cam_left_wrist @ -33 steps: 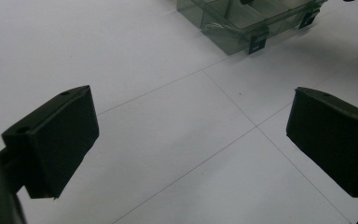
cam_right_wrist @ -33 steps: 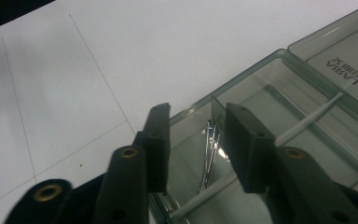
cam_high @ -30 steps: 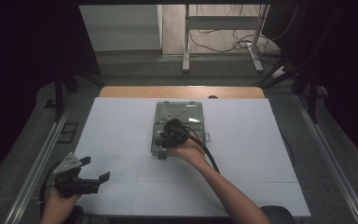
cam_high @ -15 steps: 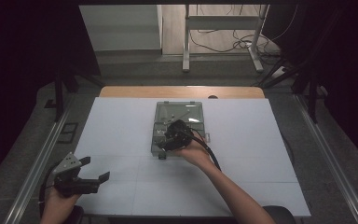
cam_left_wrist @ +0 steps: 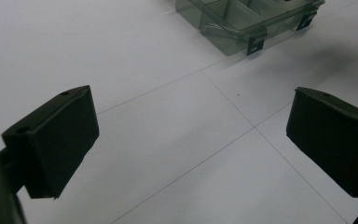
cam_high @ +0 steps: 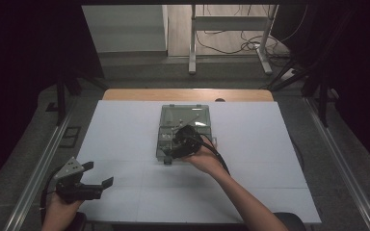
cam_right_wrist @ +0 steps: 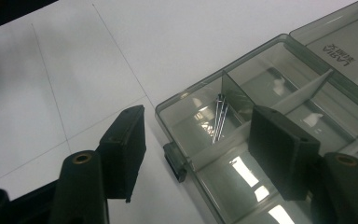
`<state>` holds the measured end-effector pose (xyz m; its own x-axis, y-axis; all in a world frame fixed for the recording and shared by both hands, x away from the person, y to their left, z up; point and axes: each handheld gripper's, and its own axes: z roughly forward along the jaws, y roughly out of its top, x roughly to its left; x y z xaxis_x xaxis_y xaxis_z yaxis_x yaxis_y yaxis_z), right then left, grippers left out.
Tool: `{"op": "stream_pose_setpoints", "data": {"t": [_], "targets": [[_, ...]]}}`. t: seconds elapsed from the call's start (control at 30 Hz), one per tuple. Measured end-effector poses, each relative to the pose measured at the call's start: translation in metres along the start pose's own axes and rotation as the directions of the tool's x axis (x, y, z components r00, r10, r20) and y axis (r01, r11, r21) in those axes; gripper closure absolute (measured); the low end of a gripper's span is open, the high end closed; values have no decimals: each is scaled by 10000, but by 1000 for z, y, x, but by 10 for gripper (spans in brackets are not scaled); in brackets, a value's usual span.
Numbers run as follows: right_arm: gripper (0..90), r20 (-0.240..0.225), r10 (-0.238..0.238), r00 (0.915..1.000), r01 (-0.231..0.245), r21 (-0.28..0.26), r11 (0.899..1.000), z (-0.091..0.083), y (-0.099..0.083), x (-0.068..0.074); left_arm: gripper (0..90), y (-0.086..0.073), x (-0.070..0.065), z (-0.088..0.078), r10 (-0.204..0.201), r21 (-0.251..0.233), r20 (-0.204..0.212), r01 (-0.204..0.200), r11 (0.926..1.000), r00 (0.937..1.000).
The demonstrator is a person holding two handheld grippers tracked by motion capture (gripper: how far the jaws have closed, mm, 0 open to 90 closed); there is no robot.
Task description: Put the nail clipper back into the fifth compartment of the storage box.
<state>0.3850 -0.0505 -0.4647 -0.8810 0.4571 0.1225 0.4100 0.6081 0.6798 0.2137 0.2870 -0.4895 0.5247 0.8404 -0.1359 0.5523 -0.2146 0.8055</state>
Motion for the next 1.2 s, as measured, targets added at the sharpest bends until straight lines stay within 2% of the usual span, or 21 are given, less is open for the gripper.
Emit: {"op": "stream_pose_setpoints", "data": {"t": [0.1, 0.47, 0.63, 0.9, 1.2], "targets": [[352, -88, 164, 9998, -165, -59, 9998, -3, -2, 0, 28, 0, 0, 0, -6, 0, 1, 6, 10000, 10000], [294, -20, 164, 9999, -164, -323, 9993, -19, -10, -2, 28, 0, 0, 0, -10, -5, 9, 10, 10000, 10000], [279, -175, 283, 9994, -287, -245, 9993, -26, -13, -3, 28, 0, 0, 0, -6, -1, 8, 6, 10000, 10000], [193, -126, 307, 9994, -311, -308, 9990, -38, -17, -2, 28, 0, 0, 0, -10, -4, 23, 10, 10000, 10000], [148, 0, 430, 9991, -429, -331, 9985, -49, -25, -4, 28, 0, 0, 0, -28, -4, 38, 28, 10000, 10000]]}}
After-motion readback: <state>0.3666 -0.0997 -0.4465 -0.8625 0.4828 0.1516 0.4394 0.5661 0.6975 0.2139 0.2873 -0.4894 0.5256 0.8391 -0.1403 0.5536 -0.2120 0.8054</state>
